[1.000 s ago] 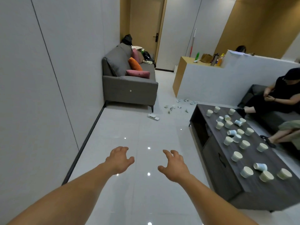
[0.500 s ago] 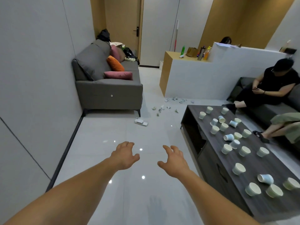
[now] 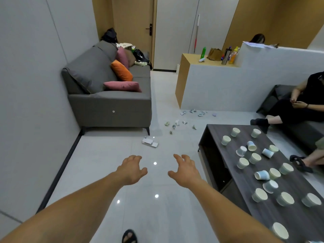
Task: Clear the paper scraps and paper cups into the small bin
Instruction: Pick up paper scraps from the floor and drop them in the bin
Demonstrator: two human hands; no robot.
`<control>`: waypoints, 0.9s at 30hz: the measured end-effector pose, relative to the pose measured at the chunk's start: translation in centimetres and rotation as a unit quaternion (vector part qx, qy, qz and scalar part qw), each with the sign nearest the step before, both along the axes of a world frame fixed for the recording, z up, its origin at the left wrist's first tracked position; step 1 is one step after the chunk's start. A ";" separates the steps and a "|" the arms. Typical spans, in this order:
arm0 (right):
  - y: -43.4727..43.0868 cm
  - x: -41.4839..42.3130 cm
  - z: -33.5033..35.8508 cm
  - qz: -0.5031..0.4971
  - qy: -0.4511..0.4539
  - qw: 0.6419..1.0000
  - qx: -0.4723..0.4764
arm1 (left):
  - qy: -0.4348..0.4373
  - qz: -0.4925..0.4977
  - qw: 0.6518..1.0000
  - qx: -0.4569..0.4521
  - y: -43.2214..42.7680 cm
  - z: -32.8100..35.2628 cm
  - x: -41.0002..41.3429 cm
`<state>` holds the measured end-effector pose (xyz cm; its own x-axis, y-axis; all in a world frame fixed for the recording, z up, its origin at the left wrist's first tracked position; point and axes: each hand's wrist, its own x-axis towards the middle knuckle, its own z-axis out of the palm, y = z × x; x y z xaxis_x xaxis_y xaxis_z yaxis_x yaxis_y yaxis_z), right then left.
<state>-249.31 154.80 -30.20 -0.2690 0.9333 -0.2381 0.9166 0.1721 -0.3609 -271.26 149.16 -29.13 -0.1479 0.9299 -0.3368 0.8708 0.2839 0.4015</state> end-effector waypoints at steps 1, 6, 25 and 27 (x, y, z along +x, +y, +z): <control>2.1 -0.3 -0.1 -0.001 -0.003 1.000 -0.001 | -0.001 -0.003 1.000 -0.002 2.2 -0.4 -0.4; 12.1 -1.5 -0.2 -0.010 -0.019 1.000 -0.009 | -0.019 -0.004 1.000 0.001 14.5 -1.5 -2.5; 49.3 -2.6 -3.2 0.027 -0.014 0.999 -0.040 | -0.031 0.020 0.998 -0.040 50.5 -3.4 -2.9; 53.2 -2.6 -3.3 0.045 -0.022 0.998 -0.048 | -0.038 0.045 0.997 -0.052 53.4 -3.8 -2.9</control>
